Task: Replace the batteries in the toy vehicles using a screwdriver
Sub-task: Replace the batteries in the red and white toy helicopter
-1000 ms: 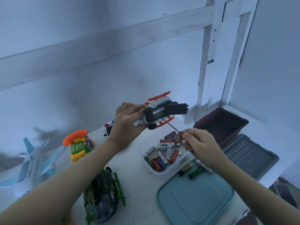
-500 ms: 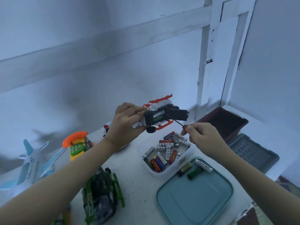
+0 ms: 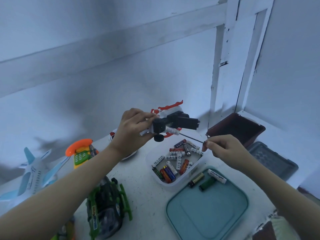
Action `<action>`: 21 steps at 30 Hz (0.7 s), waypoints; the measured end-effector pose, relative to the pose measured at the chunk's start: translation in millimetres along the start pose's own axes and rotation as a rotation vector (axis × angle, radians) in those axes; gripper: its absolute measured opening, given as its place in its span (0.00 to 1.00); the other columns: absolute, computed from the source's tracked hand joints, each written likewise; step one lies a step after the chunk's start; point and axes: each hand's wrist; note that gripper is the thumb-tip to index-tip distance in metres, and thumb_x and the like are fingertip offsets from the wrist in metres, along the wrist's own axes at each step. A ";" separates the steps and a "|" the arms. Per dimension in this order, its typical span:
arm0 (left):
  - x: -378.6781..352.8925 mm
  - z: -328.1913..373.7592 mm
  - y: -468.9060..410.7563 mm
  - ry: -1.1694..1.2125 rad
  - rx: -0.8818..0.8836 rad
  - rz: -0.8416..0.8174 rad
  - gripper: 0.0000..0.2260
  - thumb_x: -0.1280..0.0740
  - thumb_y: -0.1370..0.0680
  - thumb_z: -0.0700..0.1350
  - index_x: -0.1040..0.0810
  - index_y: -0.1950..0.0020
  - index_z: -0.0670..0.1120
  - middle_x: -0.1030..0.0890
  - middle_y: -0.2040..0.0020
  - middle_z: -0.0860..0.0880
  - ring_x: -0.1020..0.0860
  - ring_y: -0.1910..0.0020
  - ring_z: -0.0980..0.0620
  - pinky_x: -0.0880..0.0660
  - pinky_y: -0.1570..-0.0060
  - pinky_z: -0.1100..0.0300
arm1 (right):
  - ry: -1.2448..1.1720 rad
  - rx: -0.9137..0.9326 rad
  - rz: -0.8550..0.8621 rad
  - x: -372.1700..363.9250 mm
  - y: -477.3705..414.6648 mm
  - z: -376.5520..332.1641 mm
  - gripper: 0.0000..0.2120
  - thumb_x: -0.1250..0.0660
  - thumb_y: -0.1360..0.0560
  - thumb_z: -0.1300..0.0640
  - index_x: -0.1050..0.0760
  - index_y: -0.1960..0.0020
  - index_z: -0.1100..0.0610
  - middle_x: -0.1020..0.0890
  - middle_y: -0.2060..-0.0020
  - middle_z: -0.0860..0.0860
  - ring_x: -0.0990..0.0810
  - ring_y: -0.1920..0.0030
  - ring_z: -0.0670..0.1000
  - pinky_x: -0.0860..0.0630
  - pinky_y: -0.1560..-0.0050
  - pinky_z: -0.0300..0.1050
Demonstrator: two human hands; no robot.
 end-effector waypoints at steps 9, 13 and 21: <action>0.4 4.3 -2.2 -0.040 -0.061 -0.013 0.15 0.20 0.34 0.39 0.16 0.49 0.39 0.16 0.51 0.45 0.28 0.51 0.47 0.34 0.52 0.55 | 0.114 0.060 0.078 3.5 1.1 -14.6 0.14 0.37 0.24 0.61 0.21 0.67 0.54 0.32 0.81 0.45 0.36 0.76 0.47 0.38 0.72 0.36; 1.5 5.1 -2.5 -0.035 -0.058 0.008 0.13 0.24 0.32 0.42 0.16 0.50 0.39 0.16 0.51 0.45 0.28 0.51 0.47 0.34 0.53 0.55 | 0.159 0.098 0.117 0.3 -2.5 -20.5 0.13 0.37 0.22 0.60 0.19 0.64 0.57 0.32 0.82 0.45 0.35 0.78 0.44 0.35 0.72 0.32; 3.1 6.1 -3.7 -0.031 -0.065 0.012 0.13 0.24 0.32 0.42 0.16 0.49 0.38 0.16 0.50 0.44 0.28 0.51 0.47 0.34 0.53 0.55 | 0.094 0.079 0.053 -1.5 -5.6 -18.5 0.14 0.38 0.21 0.58 0.19 0.63 0.55 0.31 0.78 0.51 0.38 0.77 0.48 0.38 0.73 0.35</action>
Point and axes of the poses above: each hand's wrist, its own y-axis away from the middle knuckle, its own x-axis out of the back of the hand, z = x × y
